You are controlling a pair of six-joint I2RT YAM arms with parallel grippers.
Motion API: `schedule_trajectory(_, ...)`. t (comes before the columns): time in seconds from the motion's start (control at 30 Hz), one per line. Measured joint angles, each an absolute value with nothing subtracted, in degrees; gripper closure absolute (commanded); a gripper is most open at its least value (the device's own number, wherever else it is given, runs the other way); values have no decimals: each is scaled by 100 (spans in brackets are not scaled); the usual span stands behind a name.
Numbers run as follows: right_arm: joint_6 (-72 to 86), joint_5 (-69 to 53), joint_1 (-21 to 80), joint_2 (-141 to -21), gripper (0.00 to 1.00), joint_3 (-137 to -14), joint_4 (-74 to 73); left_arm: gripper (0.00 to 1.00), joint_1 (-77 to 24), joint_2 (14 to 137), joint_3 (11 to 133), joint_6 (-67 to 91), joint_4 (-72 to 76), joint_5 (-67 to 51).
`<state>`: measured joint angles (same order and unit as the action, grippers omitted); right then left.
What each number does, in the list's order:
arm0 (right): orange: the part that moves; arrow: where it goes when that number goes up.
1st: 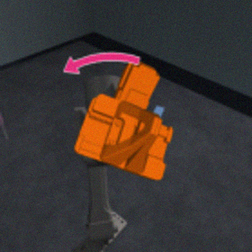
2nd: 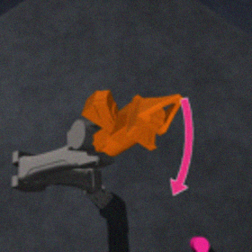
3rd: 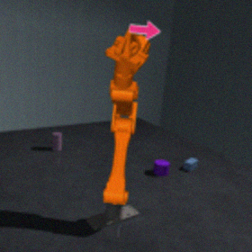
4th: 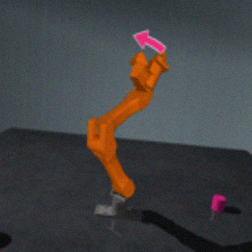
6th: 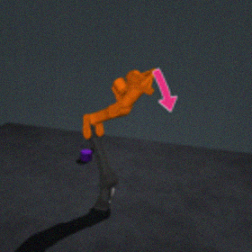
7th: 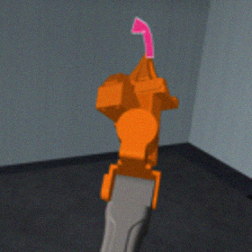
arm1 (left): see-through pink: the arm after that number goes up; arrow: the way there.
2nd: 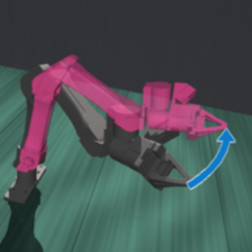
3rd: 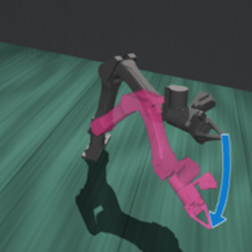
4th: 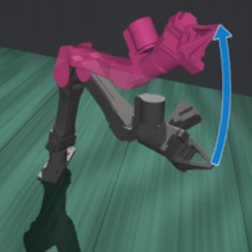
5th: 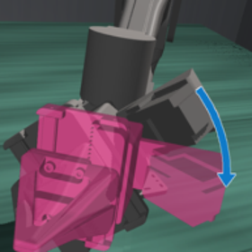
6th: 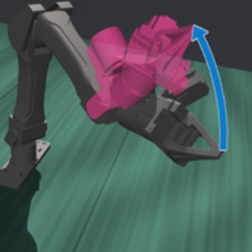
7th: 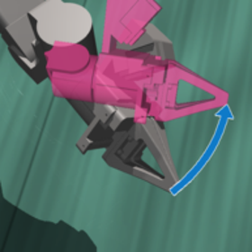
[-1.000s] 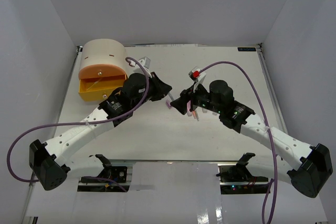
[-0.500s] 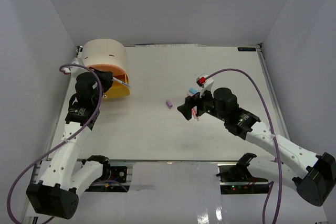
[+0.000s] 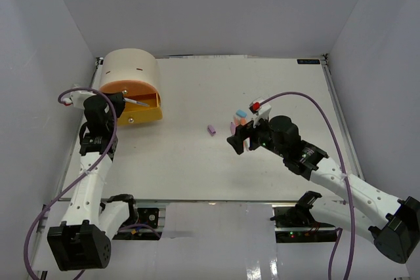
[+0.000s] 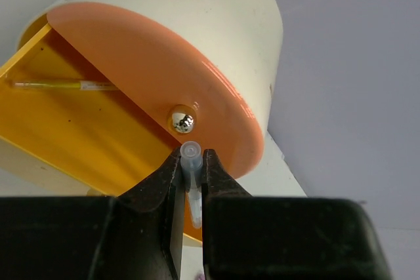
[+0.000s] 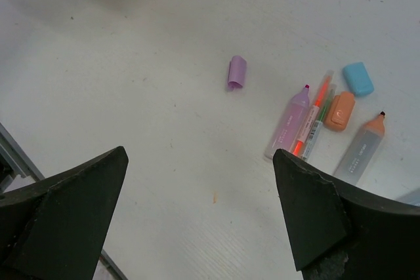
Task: Sort the stationery into containers
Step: Place the pen in the storage box, then pick up the pen from the center of the board.
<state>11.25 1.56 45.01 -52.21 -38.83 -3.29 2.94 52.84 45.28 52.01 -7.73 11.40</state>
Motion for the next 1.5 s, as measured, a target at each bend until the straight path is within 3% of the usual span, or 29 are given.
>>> schedule_trajectory(0.17, 1100, 292, 4501, -5221, 2, -3844, -375, 75, 309, 5561, 4375, 5253, -567, 1142)
schedule_trajectory(0.4, 1087, 633, 4501, -5264, 2, -3841, -434, 35, 360, 5920, 4377, 5030, -504, 1157)
schedule_trajectory(0.7, 1107, 1282, 4501, -5599, 0, -3861, -751, 3, 471, 6075, 4624, 4517, -930, 1347)
schedule_trajectory(0.93, 1306, 1973, 4434, -6617, 20, -4410, -1288, 2, 489, 5979, 5251, 3664, -1699, 1363)
schedule_trajectory(1.17, 1466, 2106, 4285, -7758, 47, -4788, -1483, 2, 486, 5033, 5111, 2851, -2362, 604)
schedule_trajectory(1.23, 1481, 2108, 4244, -8060, 49, -4875, -1509, 2, 443, 4595, 4849, 2742, -2451, 305)
schedule_trajectory(1.3, 1472, 2106, 4219, -8322, 58, -4954, -1533, 2, 373, 4283, 4668, 2646, -2635, 45)
schedule_trajectory(1.43, 1459, 2108, 4174, -8781, 60, -5177, -1581, 2, 161, 4084, 4523, 2499, -2906, -344)
schedule_trajectory(1.5, 1448, 2110, 4150, -9000, 68, -5297, -1579, 2, 110, 4069, 4462, 2443, -2991, -475)
